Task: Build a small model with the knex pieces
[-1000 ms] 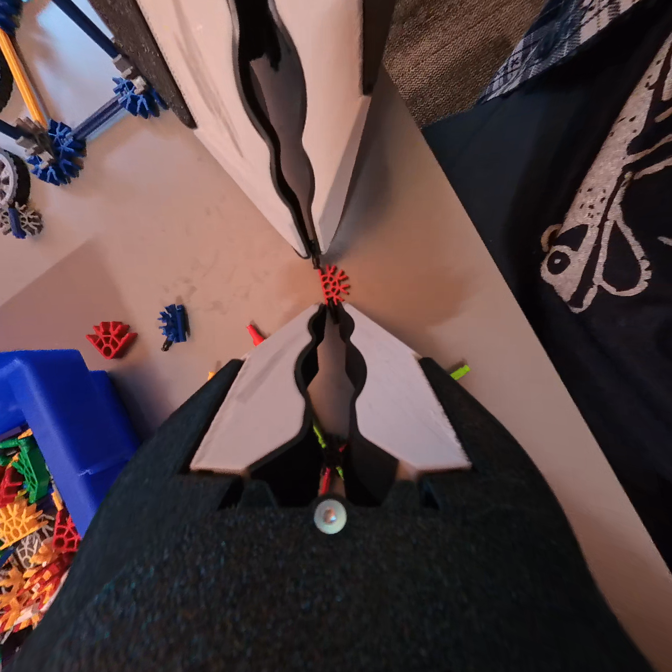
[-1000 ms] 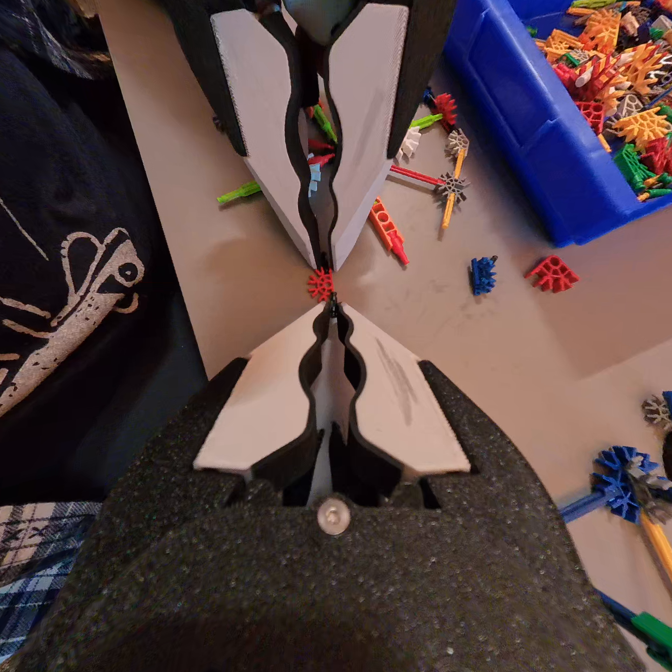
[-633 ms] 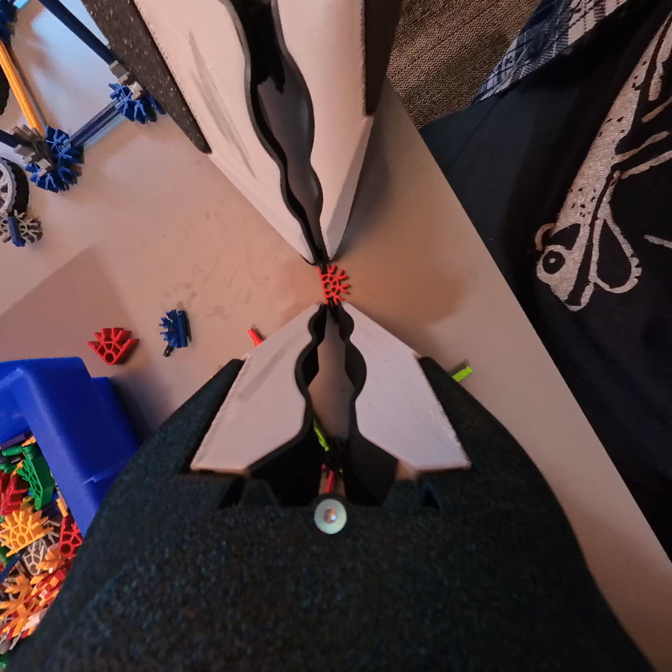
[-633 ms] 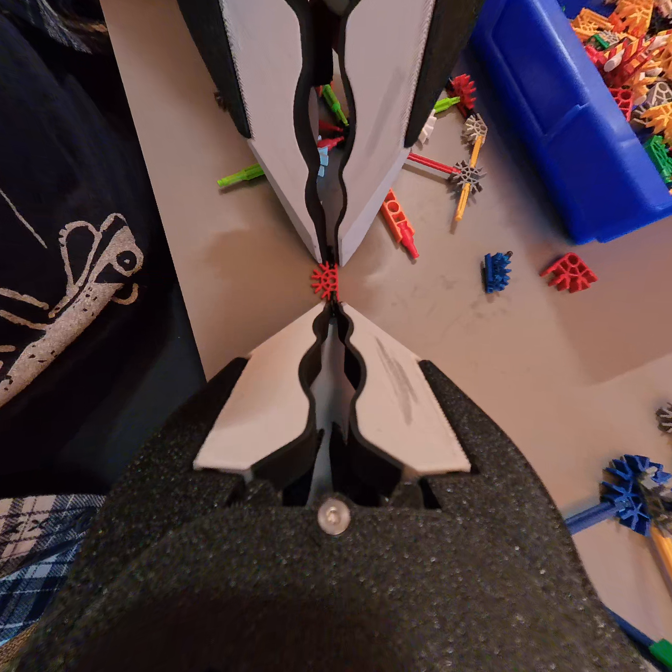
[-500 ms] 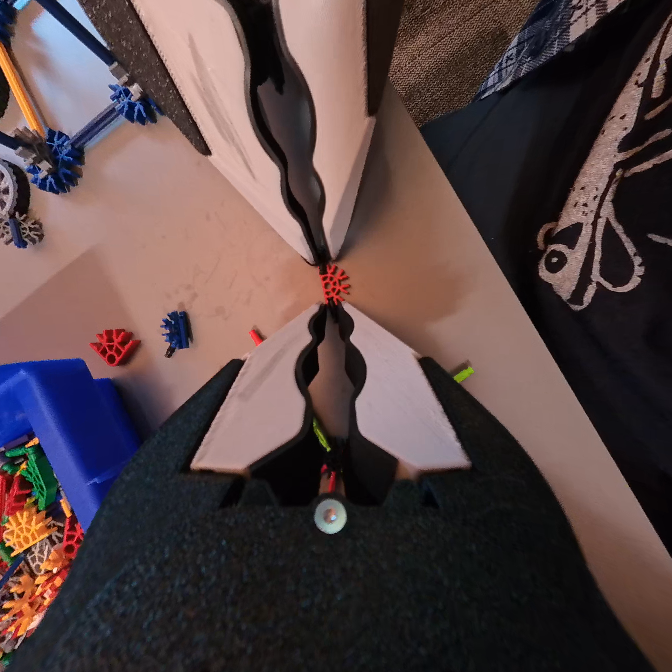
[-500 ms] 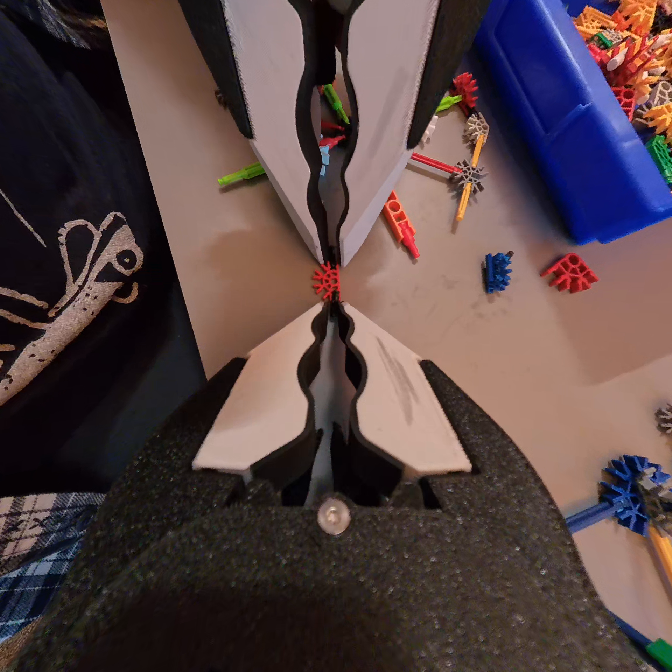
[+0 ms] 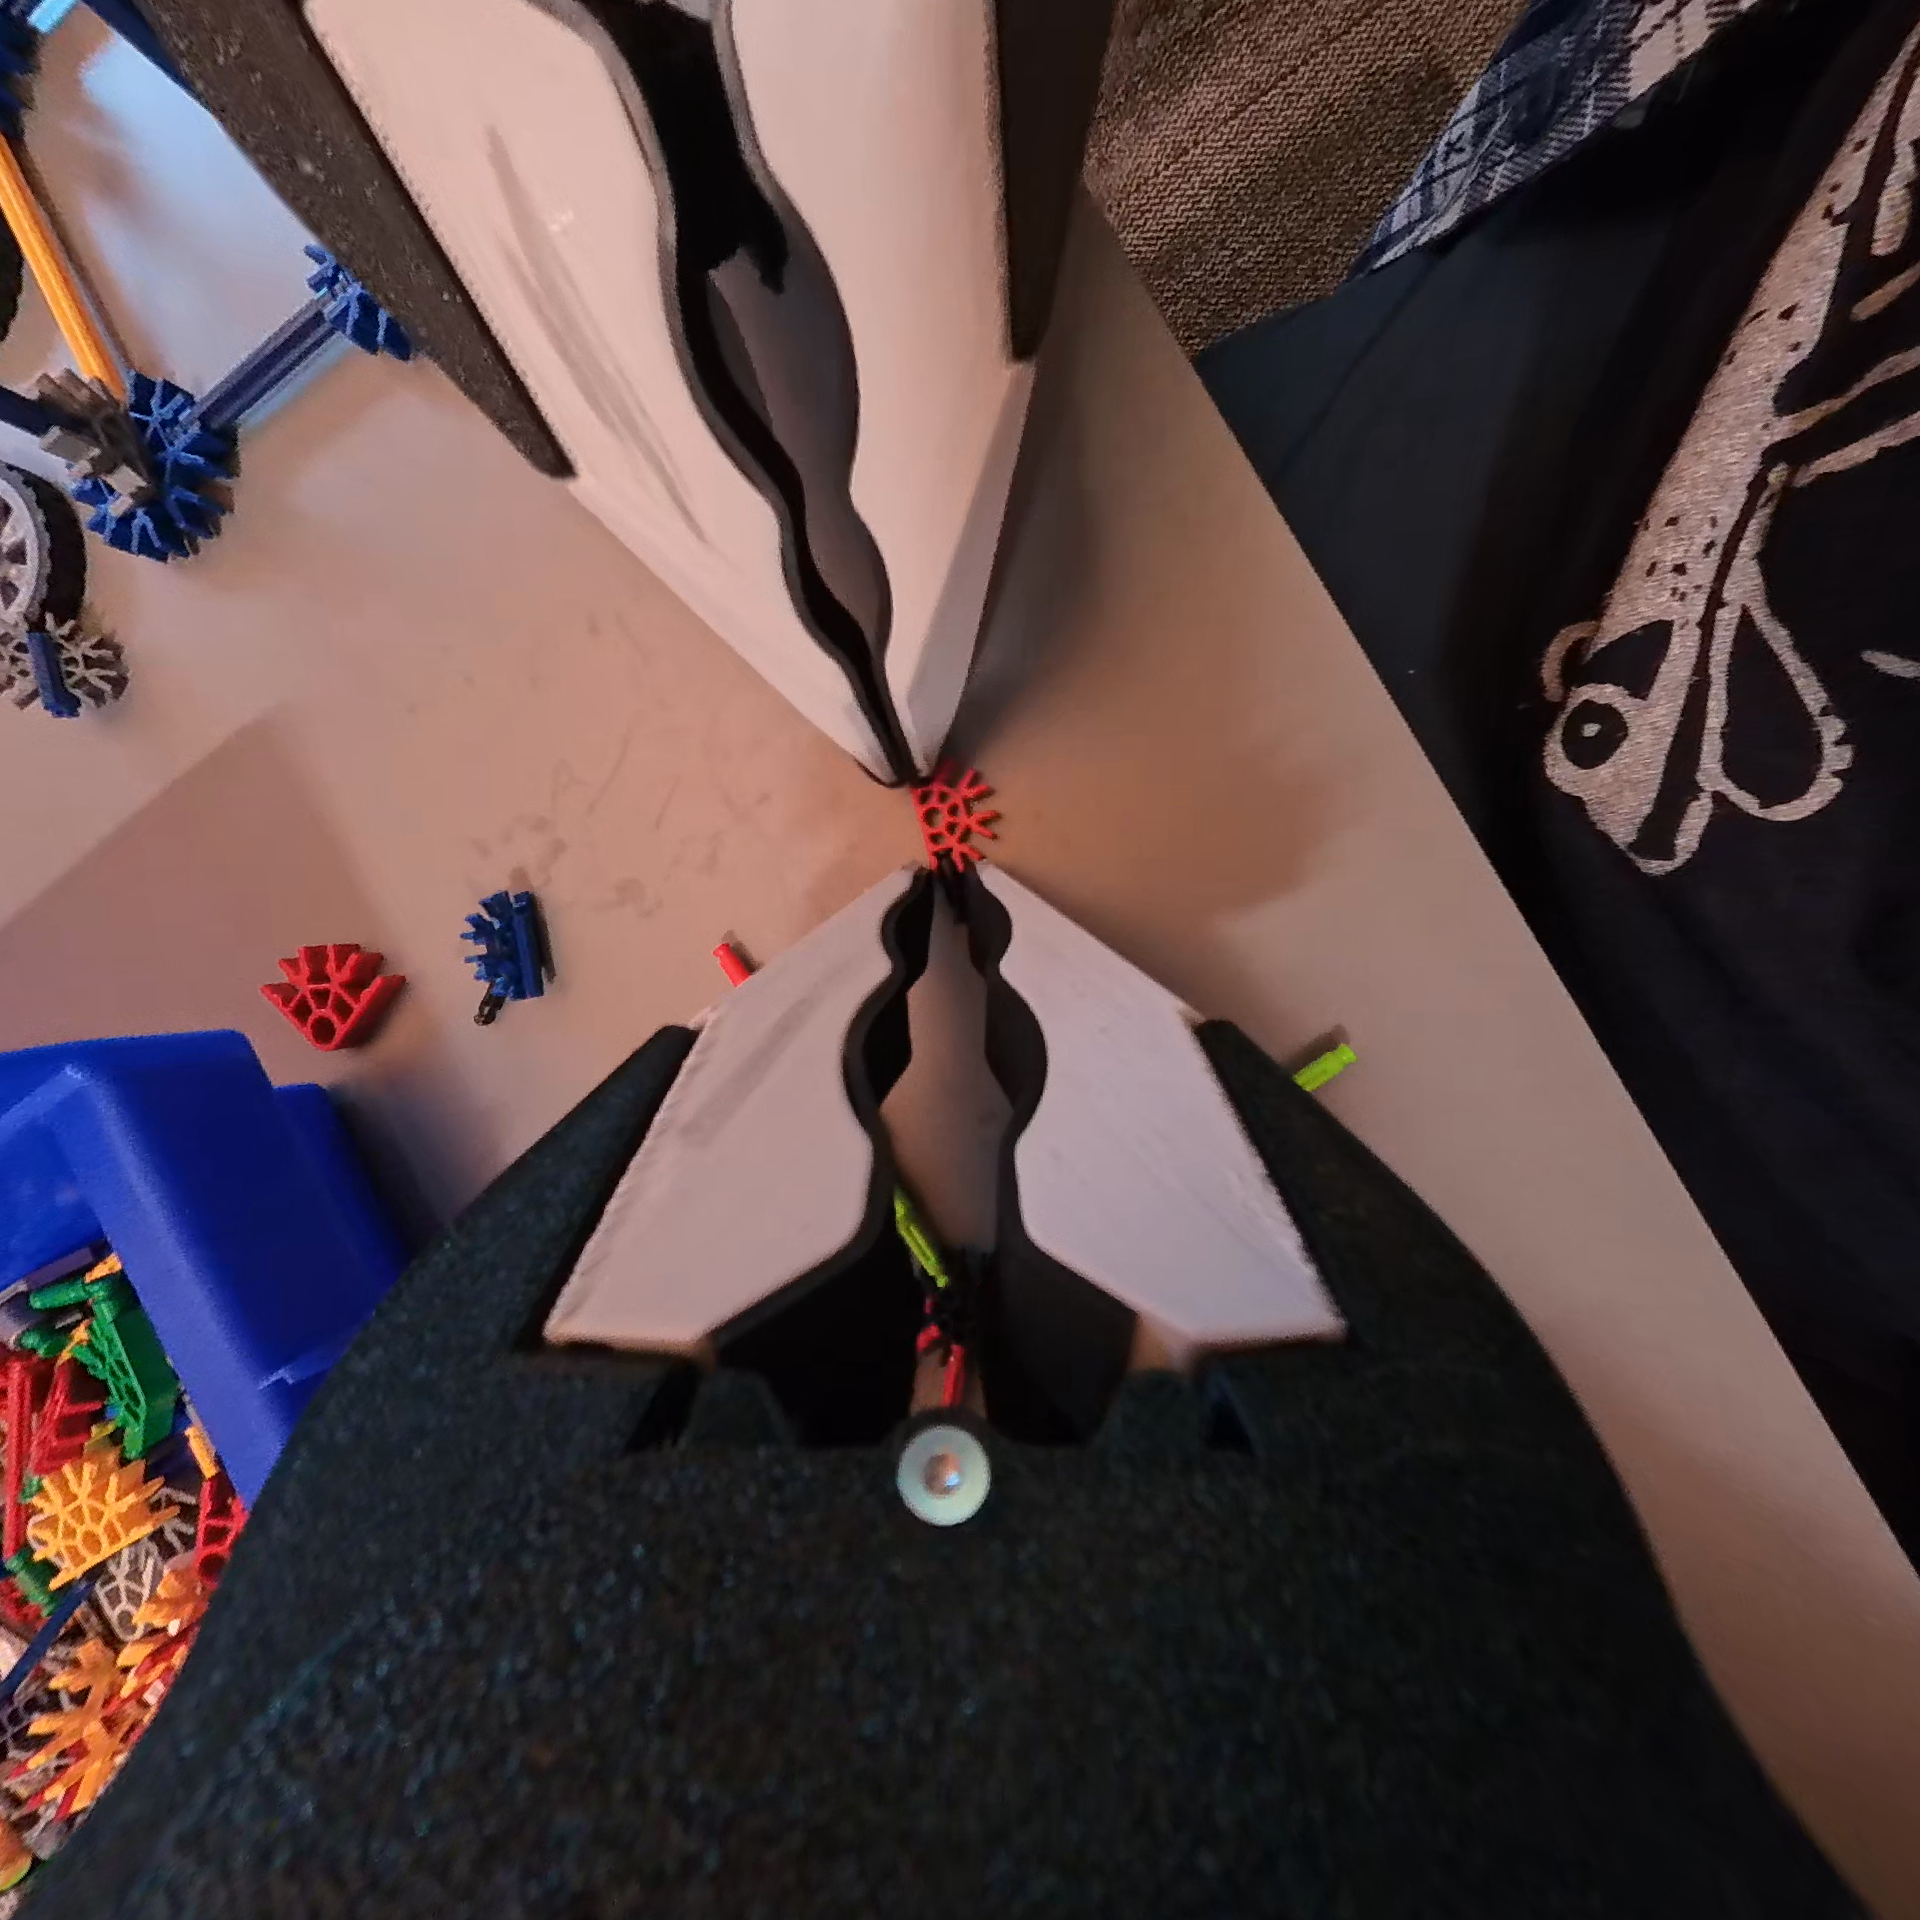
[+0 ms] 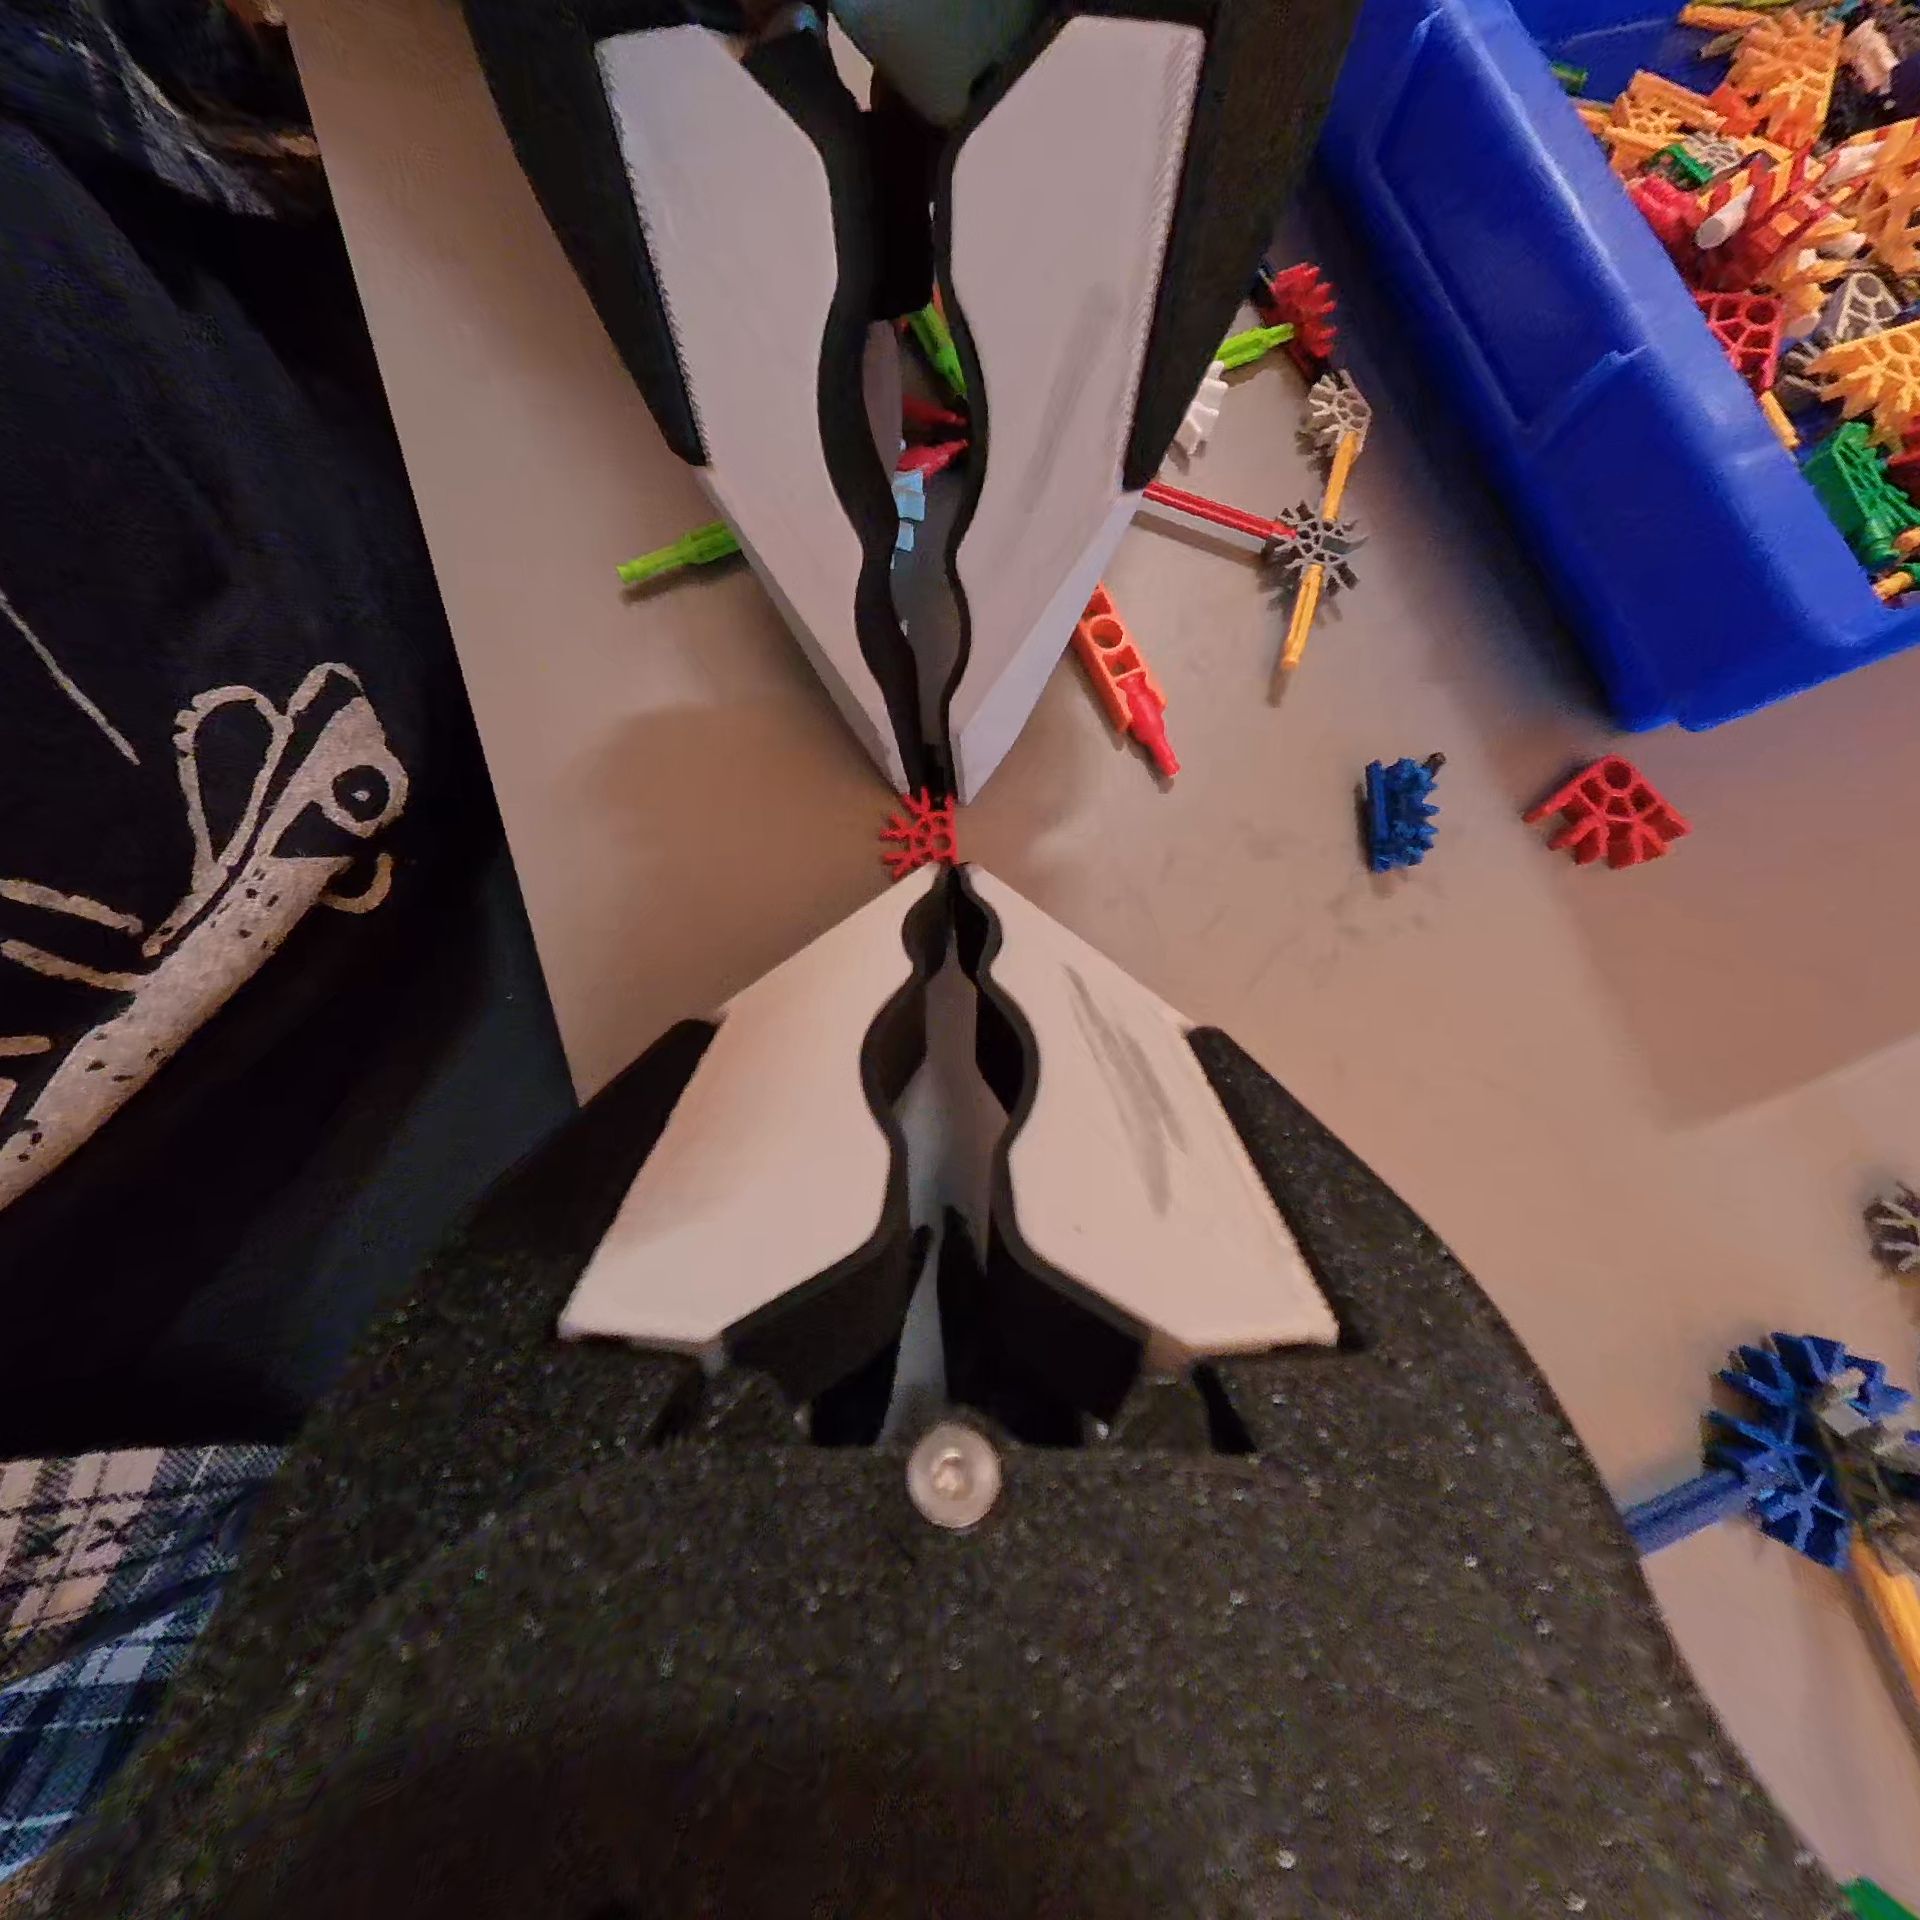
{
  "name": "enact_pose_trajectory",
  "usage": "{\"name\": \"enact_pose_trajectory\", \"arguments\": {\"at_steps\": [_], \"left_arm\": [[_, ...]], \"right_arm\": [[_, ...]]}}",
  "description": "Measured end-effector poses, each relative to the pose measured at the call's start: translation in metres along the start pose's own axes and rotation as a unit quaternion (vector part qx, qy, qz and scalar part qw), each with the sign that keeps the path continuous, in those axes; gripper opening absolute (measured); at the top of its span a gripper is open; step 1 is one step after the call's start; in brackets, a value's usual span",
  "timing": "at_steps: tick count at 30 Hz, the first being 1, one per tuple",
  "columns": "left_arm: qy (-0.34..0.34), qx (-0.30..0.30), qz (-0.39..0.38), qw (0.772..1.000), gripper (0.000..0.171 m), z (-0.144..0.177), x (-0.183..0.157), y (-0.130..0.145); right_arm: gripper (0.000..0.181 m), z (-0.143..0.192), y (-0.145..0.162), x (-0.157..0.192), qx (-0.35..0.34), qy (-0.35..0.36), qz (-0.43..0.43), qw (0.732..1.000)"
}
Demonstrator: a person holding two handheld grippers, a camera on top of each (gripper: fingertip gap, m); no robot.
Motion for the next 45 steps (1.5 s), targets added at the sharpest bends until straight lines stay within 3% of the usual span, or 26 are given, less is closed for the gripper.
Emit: {"name": "enact_pose_trajectory", "arguments": {"at_steps": [10, 19, 31, 37, 40, 45], "left_arm": [[0.000, 0.003, -0.003, 1.000, 0.005, 0.001, 0.000, 0.000], [-0.003, -0.001, -0.003, 1.000, 0.005, 0.001, -0.001, 0.001], [-0.022, -0.010, -0.024, 0.999, 0.004, 0.001, -0.006, 0.004], [-0.036, -0.011, -0.027, 0.999, 0.004, 0.001, -0.007, 0.005], [-0.037, -0.015, -0.022, 0.999, 0.004, 0.001, -0.007, 0.006], [-0.035, -0.019, -0.018, 0.999, 0.004, 0.000, -0.006, 0.006]], "right_arm": [[0.000, -0.001, -0.003, -0.001, 0.021, -0.018, -0.008, 1.000], [0.000, -0.004, -0.018, -0.008, 0.107, -0.058, -0.040, 0.992], [0.000, -0.012, -0.038, -0.007, 0.214, -0.052, -0.008, 0.975], [0.000, -0.009, -0.037, -0.015, 0.190, -0.051, -0.037, 0.980], [0.000, 0.003, -0.042, -0.021, 0.141, -0.046, -0.050, 0.988], [0.000, 0.000, -0.036, -0.016, 0.160, -0.061, -0.048, 0.984]]}}
Point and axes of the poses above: each gripper's, where its closed fingertips meet, z back along the fingers, y out of its underside, x = y × z across the jaws, the point moved 10 cm from there along z, back along the fingers, and after that the axes turned 2 degrees about -y, right-handed, at the moved point
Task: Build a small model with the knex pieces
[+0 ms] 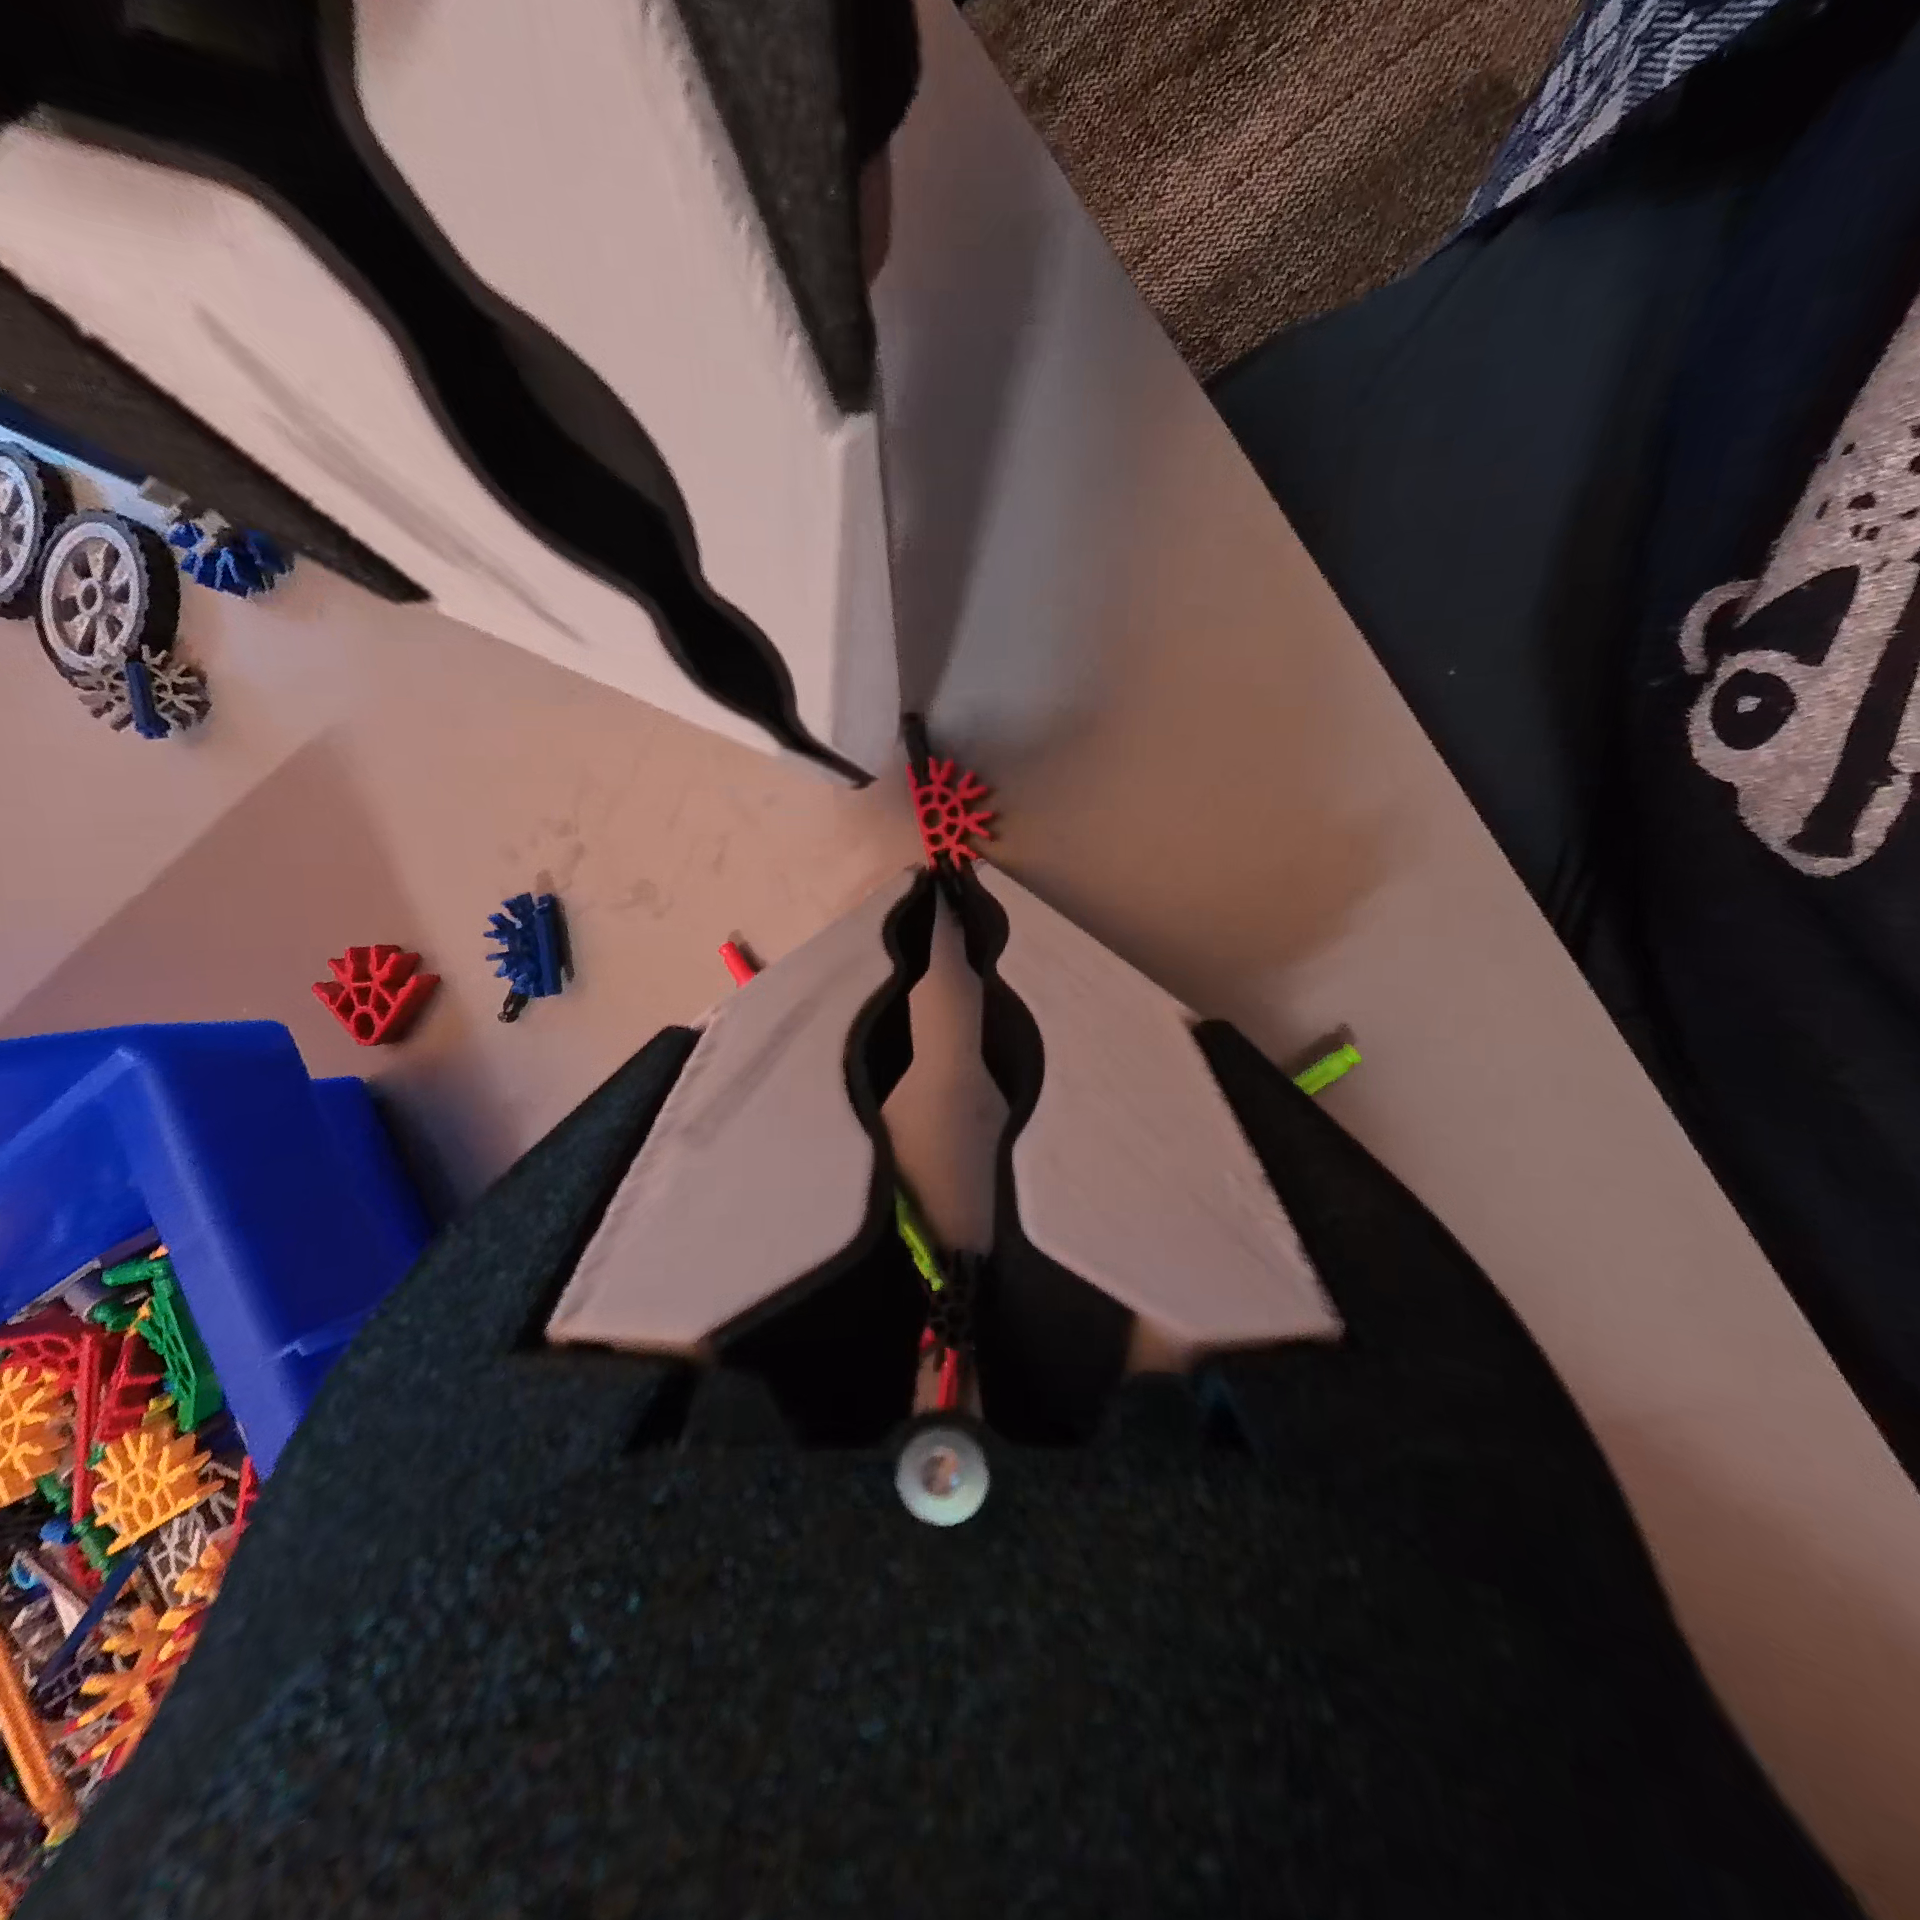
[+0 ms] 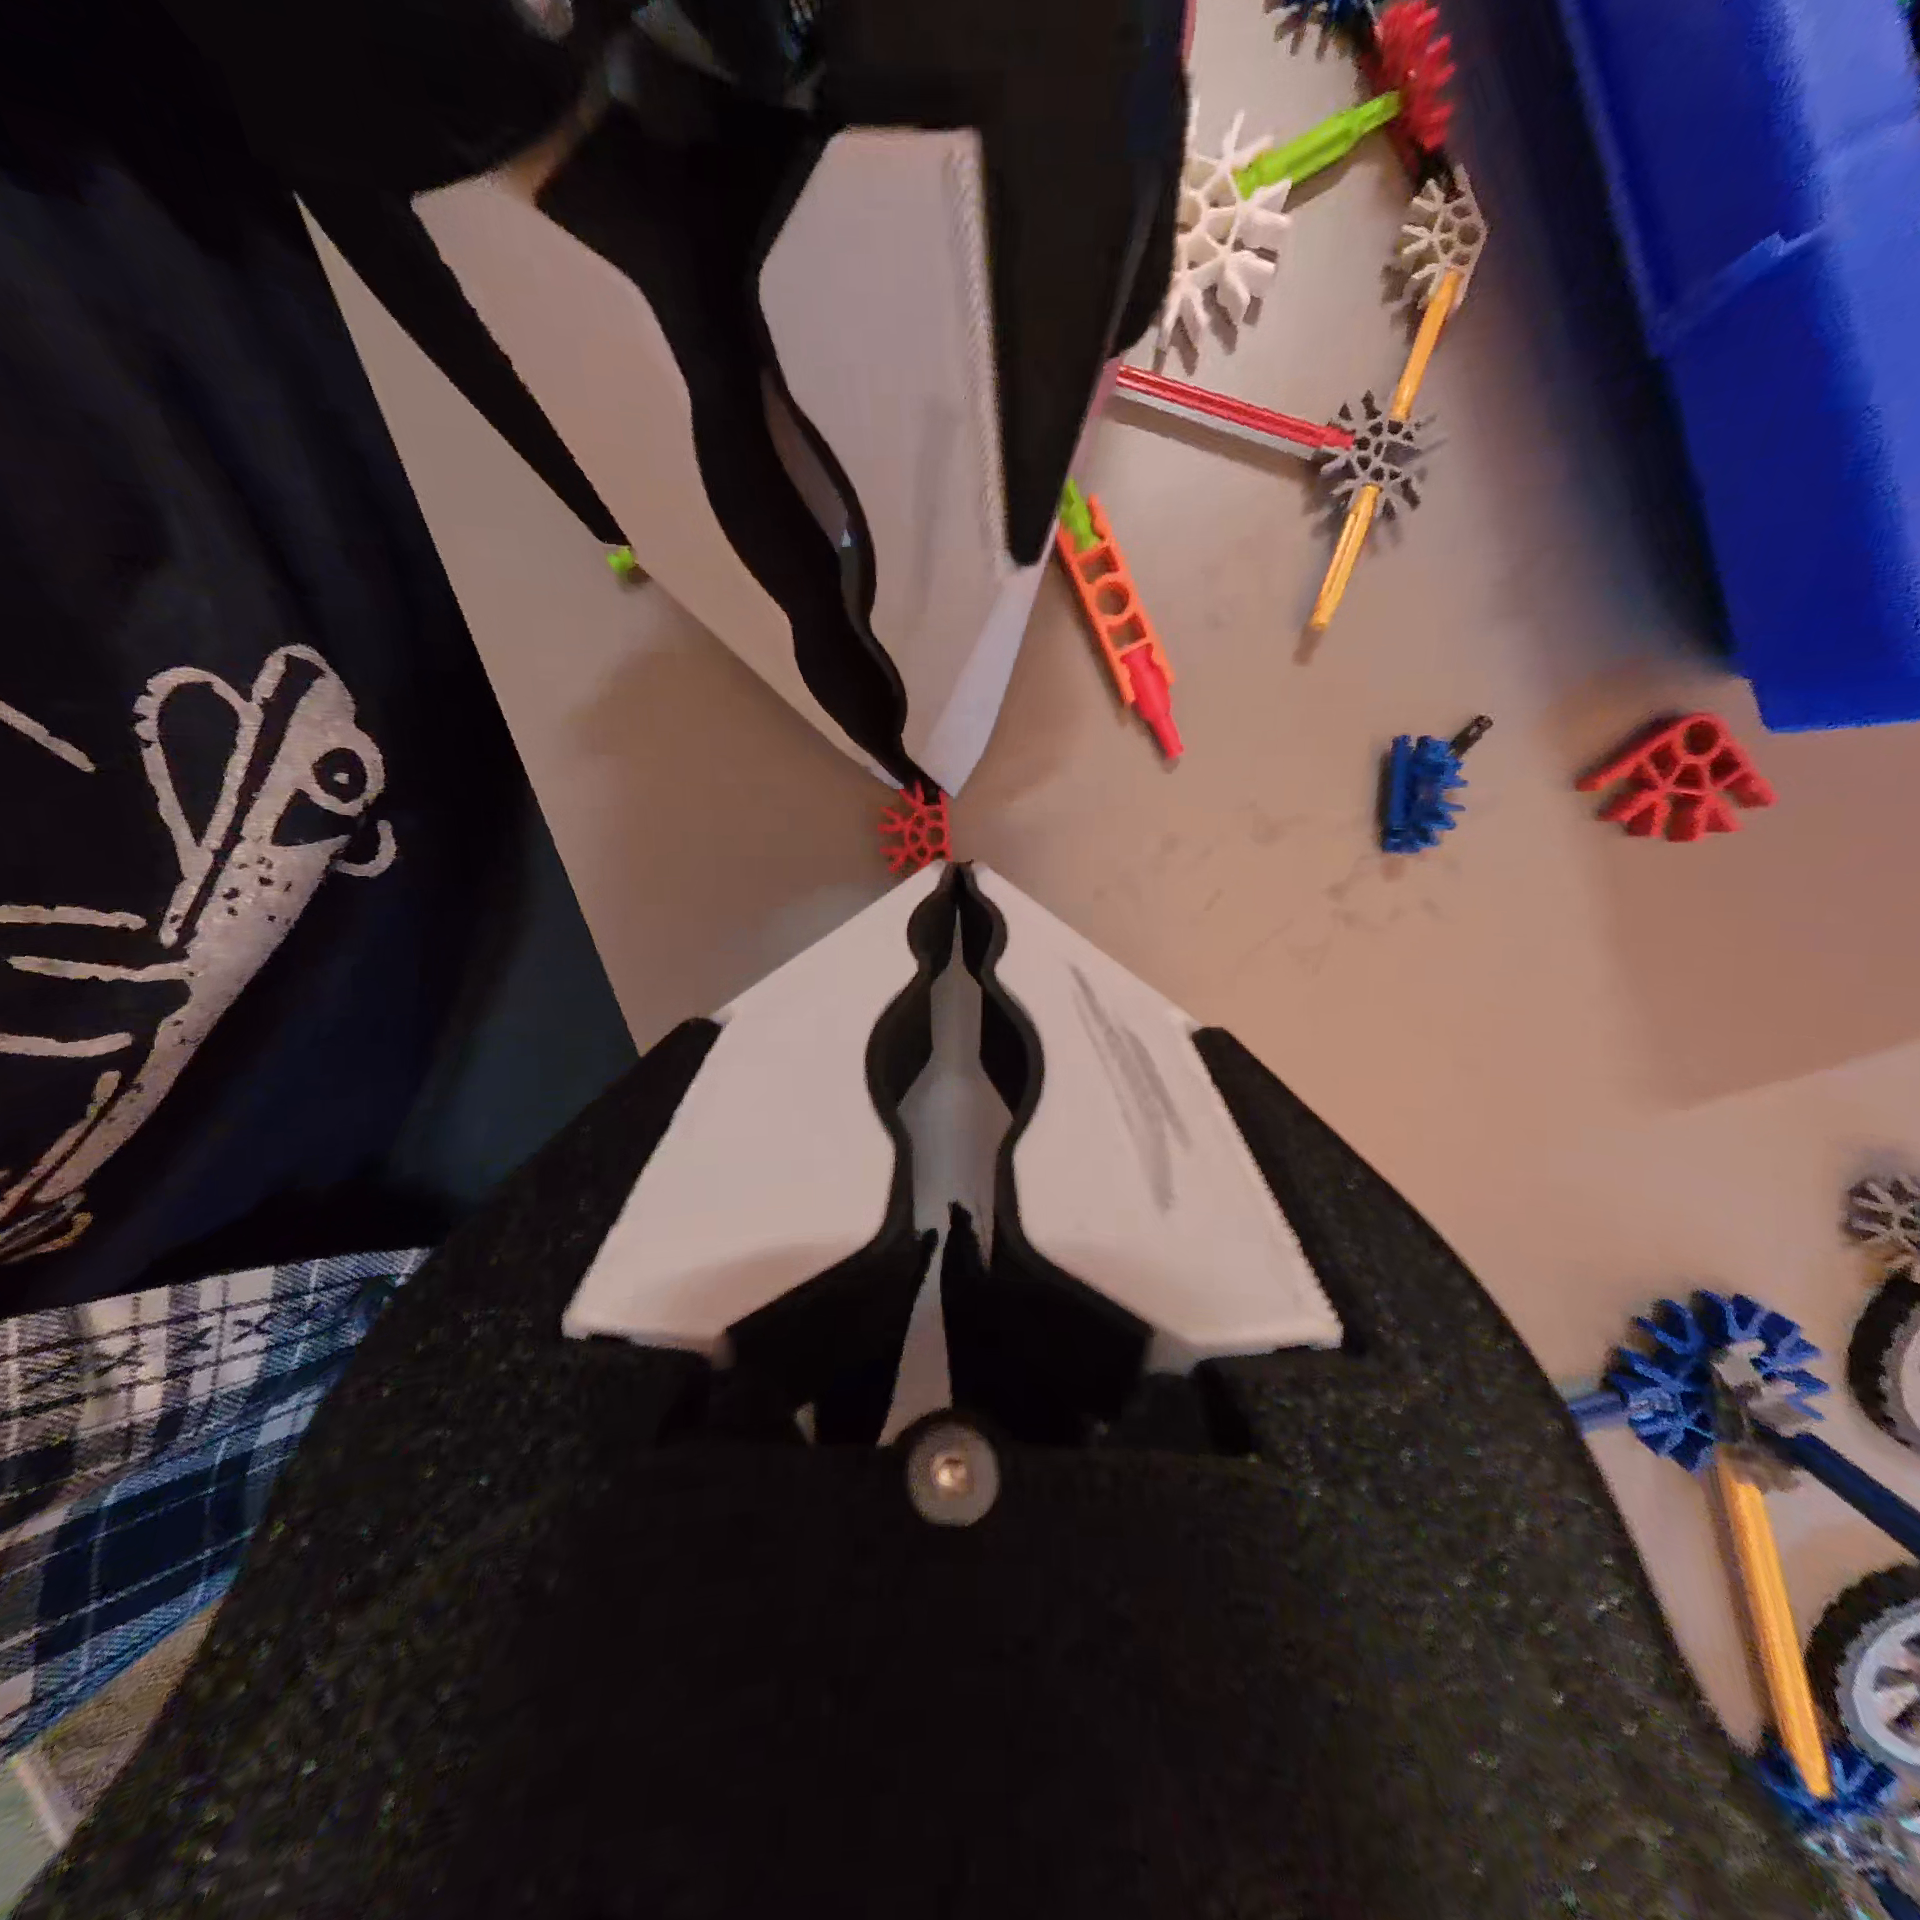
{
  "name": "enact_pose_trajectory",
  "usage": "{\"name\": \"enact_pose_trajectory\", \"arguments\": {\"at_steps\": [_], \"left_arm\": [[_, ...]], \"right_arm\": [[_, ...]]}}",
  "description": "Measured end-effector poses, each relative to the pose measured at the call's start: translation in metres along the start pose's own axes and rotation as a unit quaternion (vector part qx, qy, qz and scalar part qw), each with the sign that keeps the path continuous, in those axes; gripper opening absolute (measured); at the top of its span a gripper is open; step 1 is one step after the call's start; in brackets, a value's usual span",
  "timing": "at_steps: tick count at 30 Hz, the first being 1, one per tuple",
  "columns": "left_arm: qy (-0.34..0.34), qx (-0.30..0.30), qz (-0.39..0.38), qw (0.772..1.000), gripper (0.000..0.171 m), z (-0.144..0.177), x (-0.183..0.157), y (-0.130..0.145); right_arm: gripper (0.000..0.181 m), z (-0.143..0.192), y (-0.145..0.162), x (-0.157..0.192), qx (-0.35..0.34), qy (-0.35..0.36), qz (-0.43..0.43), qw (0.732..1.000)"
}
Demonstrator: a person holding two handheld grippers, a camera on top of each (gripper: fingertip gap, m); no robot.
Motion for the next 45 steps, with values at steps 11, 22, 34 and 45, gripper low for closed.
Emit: {"name": "enact_pose_trajectory", "arguments": {"at_steps": [11, 22, 34, 45], "left_arm": [[-0.004, -0.002, 0.048, 0.999, 0.022, 0.023, 0.016, 0.007], [-0.058, -0.027, 0.099, 0.993, 0.020, 0.084, 0.029, 0.026], [-0.098, -0.028, 0.142, 0.985, 0.014, 0.115, 0.008, 0.057], [-0.145, -0.013, 0.160, 0.976, 0.017, 0.130, 0.001, 0.074]], "right_arm": [[0.009, 0.017, 0.003, 0.001, -0.052, 0.048, 0.002, 0.998], [0.014, 0.021, -0.002, 0.012, -0.098, 0.078, 0.028, 0.992], [0.028, 0.004, -0.013, 0.019, -0.082, 0.074, 0.076, 0.991], [0.028, 0.016, -0.032, -0.002, -0.114, 0.121, 0.060, 0.984]]}}
Point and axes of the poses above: each gripper's, where its closed fingertips meet, z back along the fingers, y out of its underside, x = y × z across the jaws, the point moved 10 cm from there along z, back along the fingers, and after that the axes turned 2 degrees about -y, right-handed, at the moved point
